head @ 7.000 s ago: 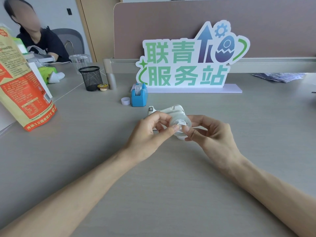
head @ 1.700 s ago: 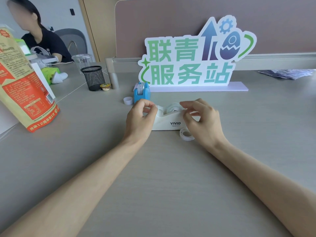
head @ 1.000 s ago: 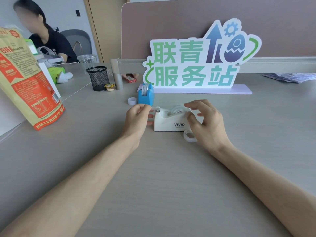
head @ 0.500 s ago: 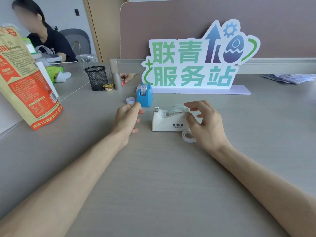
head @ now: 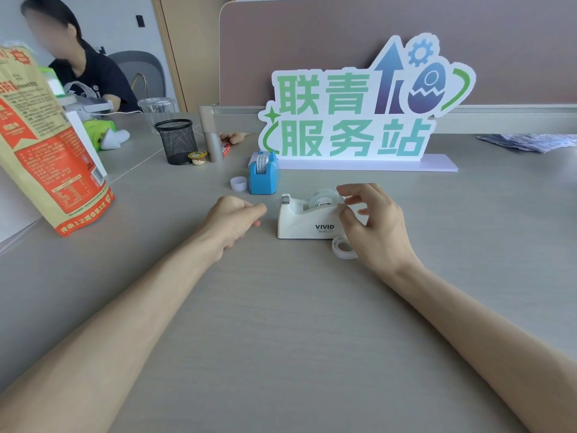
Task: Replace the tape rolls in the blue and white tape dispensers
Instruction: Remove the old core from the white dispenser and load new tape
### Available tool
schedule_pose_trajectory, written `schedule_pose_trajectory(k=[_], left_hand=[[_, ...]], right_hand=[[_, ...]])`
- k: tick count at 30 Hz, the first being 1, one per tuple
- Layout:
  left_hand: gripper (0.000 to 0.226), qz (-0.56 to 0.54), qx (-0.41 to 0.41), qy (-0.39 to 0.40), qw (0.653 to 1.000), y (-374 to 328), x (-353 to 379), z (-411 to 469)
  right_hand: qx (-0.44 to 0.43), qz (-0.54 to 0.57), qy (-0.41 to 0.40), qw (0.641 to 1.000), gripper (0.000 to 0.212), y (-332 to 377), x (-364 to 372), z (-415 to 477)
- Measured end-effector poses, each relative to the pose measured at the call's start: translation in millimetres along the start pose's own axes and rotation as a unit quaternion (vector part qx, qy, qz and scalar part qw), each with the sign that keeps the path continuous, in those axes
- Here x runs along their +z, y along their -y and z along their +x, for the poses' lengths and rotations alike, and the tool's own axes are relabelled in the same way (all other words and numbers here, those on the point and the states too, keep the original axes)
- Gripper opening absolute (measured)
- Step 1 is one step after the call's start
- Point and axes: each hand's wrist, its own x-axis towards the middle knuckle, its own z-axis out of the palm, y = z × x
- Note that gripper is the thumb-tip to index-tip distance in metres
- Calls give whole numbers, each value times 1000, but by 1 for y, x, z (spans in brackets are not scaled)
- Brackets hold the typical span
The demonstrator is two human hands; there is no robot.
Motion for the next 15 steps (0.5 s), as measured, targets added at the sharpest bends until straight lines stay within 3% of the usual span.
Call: schedule_pose_trajectory(k=[15], left_hand=[[21, 77, 60, 19, 995, -2, 10, 4]], right_hand=[[7, 5, 3, 1000, 27, 1, 2, 1]])
